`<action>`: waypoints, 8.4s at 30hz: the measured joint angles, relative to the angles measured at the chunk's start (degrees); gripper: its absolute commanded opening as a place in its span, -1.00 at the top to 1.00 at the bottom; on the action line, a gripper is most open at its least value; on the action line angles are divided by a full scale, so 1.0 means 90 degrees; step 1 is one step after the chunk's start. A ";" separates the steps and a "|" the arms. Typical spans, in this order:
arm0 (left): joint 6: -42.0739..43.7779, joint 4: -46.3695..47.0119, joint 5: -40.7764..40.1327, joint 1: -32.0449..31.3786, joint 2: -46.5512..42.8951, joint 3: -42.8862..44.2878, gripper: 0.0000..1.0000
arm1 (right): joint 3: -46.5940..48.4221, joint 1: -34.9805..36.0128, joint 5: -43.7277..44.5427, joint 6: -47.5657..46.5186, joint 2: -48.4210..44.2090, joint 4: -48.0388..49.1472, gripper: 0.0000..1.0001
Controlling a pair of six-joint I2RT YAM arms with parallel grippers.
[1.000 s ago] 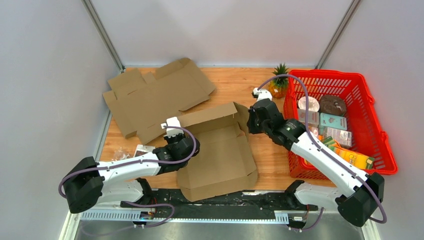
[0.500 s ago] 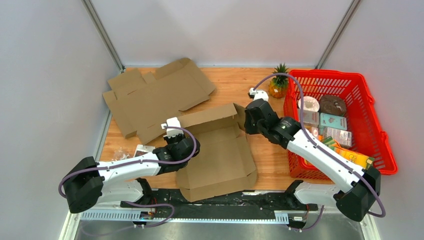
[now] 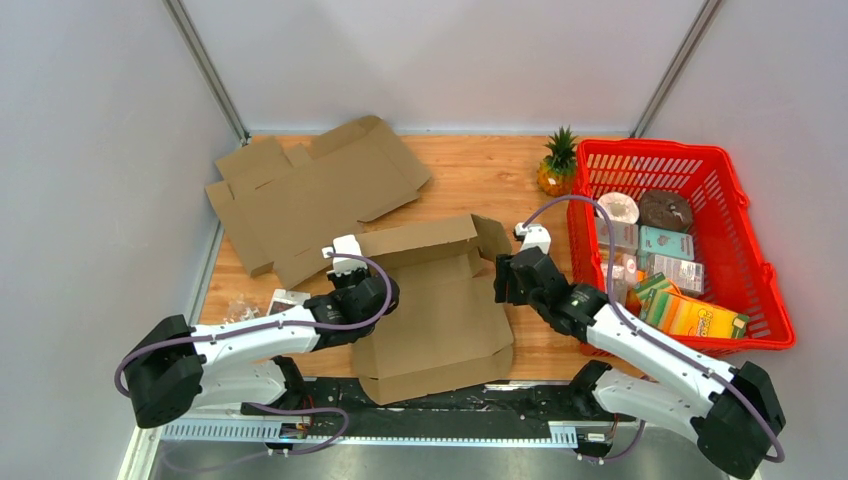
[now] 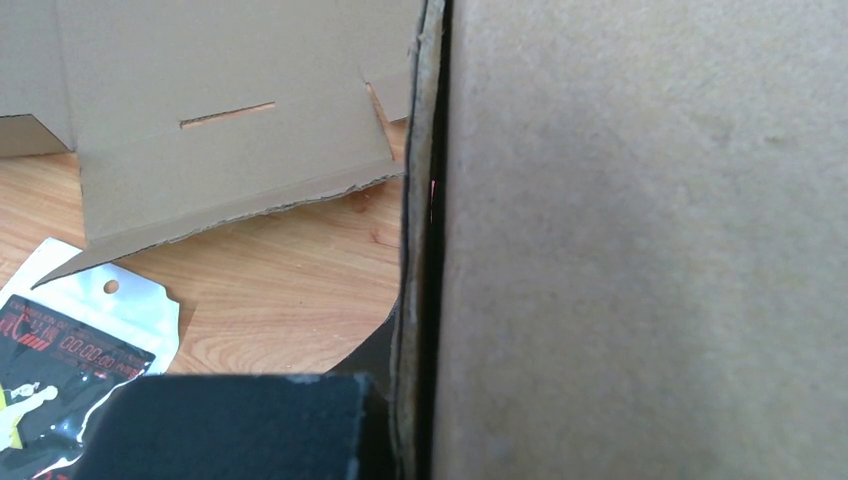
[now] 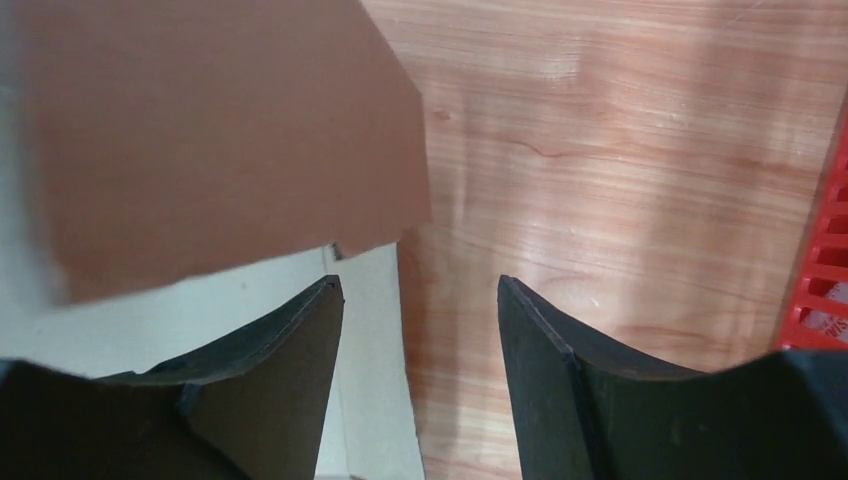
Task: Fold the paper box
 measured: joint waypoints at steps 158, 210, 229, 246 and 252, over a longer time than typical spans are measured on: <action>0.1596 0.6271 0.3351 -0.1778 0.5418 0.1554 1.00 | 0.1637 -0.0901 0.1688 -0.1433 0.0544 -0.0457 -0.41; 0.1430 0.6666 0.3478 -0.1598 0.5442 0.1365 1.00 | -0.0935 -0.0971 -0.2943 -0.3577 0.1722 0.5855 0.35; 0.1290 0.6815 0.3332 -0.1491 0.5537 0.1358 1.00 | -0.0954 -0.1064 -0.2793 -0.3286 0.2154 0.6426 -0.41; 0.1309 0.6832 0.3359 -0.1433 0.5537 0.1358 1.00 | -0.0464 -0.0940 -0.3405 -0.3366 0.3058 0.6625 0.44; 0.1479 0.6846 0.3599 -0.1421 0.5272 0.1064 0.49 | -0.0760 -0.0704 -0.2982 -0.3407 0.3038 0.7108 0.56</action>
